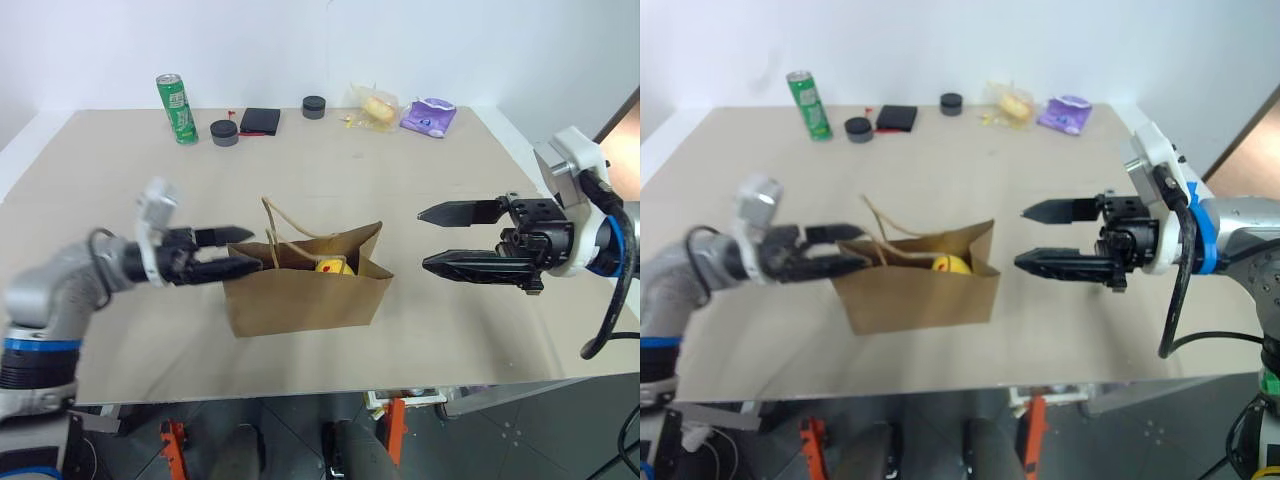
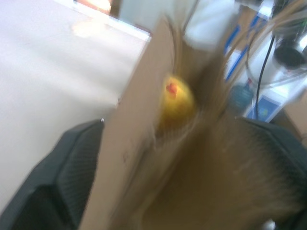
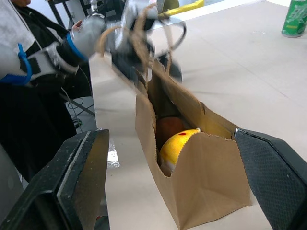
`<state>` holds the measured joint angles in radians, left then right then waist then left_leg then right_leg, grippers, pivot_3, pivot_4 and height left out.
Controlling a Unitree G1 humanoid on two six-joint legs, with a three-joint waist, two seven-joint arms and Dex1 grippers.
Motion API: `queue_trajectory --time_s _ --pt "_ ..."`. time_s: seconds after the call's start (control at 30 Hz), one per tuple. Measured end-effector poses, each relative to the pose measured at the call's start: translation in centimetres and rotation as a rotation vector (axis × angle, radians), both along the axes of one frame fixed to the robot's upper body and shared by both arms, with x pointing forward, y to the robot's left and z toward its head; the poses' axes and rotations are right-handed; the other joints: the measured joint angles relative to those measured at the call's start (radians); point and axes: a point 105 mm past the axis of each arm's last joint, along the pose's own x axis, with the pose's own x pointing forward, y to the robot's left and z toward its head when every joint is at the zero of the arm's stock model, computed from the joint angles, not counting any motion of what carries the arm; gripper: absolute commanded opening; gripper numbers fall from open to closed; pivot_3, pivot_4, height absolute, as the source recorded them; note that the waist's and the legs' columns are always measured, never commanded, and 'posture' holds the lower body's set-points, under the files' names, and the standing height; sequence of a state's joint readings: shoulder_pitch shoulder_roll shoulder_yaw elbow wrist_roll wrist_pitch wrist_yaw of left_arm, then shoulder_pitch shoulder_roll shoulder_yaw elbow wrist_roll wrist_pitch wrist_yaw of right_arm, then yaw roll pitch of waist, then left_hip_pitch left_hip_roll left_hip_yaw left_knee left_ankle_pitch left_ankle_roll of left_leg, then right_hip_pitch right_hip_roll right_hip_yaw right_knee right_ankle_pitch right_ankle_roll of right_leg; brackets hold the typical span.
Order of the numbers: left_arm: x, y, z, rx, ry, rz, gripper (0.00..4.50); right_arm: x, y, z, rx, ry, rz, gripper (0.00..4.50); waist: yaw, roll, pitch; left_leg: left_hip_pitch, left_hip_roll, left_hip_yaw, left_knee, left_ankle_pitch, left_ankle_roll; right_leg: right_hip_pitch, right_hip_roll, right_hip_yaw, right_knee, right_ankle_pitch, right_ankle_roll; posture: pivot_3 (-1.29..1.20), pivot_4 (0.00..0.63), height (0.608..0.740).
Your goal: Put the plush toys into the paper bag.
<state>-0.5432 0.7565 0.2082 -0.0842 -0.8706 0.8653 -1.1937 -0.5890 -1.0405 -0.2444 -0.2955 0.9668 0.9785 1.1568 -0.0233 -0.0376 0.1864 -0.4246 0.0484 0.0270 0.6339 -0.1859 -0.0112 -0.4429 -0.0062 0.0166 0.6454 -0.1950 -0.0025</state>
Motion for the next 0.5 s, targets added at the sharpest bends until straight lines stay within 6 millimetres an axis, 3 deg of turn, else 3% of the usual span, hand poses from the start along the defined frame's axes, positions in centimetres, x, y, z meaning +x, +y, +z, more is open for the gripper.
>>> queue_trajectory --time_s 0.1,0.17,0.3,0.4,0.5 --pt "-0.9 1.5 2.2 -0.019 0.017 0.022 4.47 0.4 -1.1 -0.1 -0.019 0.008 -0.04 4.5 0.0 0.0 0.0 0.0 0.0 0.0 0.0 -0.001 -0.001 0.0 0.0 0.0 0.0 -0.001 0.0 0.0 0.15 0.74" --pt "-0.3 2.7 2.4 0.002 0.011 0.094 4.47 0.7 -1.6 -0.3 -0.024 0.016 -0.059 4.5 0.0 0.0 0.0 0.0 0.0 0.0 0.0 -0.001 -0.001 0.0 0.0 0.0 0.0 -0.001 0.0 0.0 0.15 0.74" --pt "2.7 8.6 -0.5 0.229 -0.03 0.434 4.47 1.5 -4.1 -1.2 -0.047 0.053 -0.142 4.5 0.0 0.0 0.0 0.001 0.0 0.001 0.0 -0.001 -0.001 0.0 0.0 0.0 0.0 -0.001 -0.001 0.0 0.15 0.74" --pt "3.1 10.2 -3.1 0.338 -0.026 0.469 4.47 2.2 -5.9 -2.3 -0.055 0.081 -0.211 4.5 0.001 0.0 0.0 0.0 0.0 0.002 0.0 -0.002 -0.003 0.0 -0.002 0.0 0.0 -0.002 -0.002 0.0 0.15 0.74" --pt "3.1 10.8 -3.7 0.361 -0.032 0.475 4.47 2.8 -7.3 -3.2 -0.065 0.1 -0.275 4.5 0.002 0.0 0.0 -0.001 0.0 0.003 0.0 -0.002 -0.004 -0.001 -0.003 0.0 0.0 -0.002 -0.001 0.0 0.15 0.74"
